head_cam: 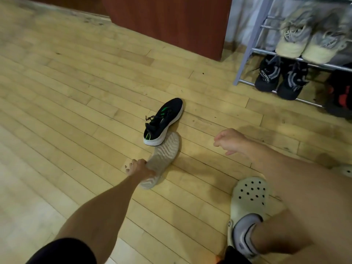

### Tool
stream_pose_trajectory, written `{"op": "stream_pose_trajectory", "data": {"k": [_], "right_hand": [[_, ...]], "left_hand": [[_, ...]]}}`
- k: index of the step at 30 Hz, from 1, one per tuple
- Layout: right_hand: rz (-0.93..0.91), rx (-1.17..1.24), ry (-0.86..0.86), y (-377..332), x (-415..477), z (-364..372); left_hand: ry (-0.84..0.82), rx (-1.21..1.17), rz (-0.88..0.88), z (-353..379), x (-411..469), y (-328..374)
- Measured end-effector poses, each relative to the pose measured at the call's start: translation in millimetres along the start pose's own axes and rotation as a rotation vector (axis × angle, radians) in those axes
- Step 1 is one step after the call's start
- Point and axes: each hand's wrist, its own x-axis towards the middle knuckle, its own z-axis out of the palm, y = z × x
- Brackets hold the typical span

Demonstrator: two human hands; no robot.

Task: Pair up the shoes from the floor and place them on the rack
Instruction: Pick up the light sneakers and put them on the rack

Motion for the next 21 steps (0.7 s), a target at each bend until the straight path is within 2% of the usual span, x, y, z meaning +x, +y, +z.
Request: {"op": "stream_pose_trajectory", "data": {"k": [6,8,12,16,18,20,21], "right_hand": [[-0.054,0.061,-0.012,-13.1,-9.9,3.9],[-0.07,0.079,-0.007,-13.7,-15.4,2.9],[-0.086,0.072,0.003,-9.7,-25.8,0.1],[-0.103,0.034,0.01,-3.0,-37.5,-5.6],[-0.109,-0.013,0.021,1.4,-42.5,-8.0],[-0.109,-0.049,0.035,6.8,-46.4,-10.1],[-0.109,-0.057,0.035,10.2,-47.7,-11.0]], "left_hand": [[-0.055,-0.272,0.007,30.7,-45.6,24.2],[-0.031,-0.28,0.008,39.0,-54.3,32.5],[0.131,-0.103,0.062,48.9,-68.8,41.8],[0.336,0.128,0.328,51.0,-81.3,43.5],[0.29,0.214,0.523,56.0,-88.7,43.2],[0.087,0.168,0.673,63.0,-95.8,41.7],[-0.034,0.1,0.689,65.2,-99.0,40.5]]}}
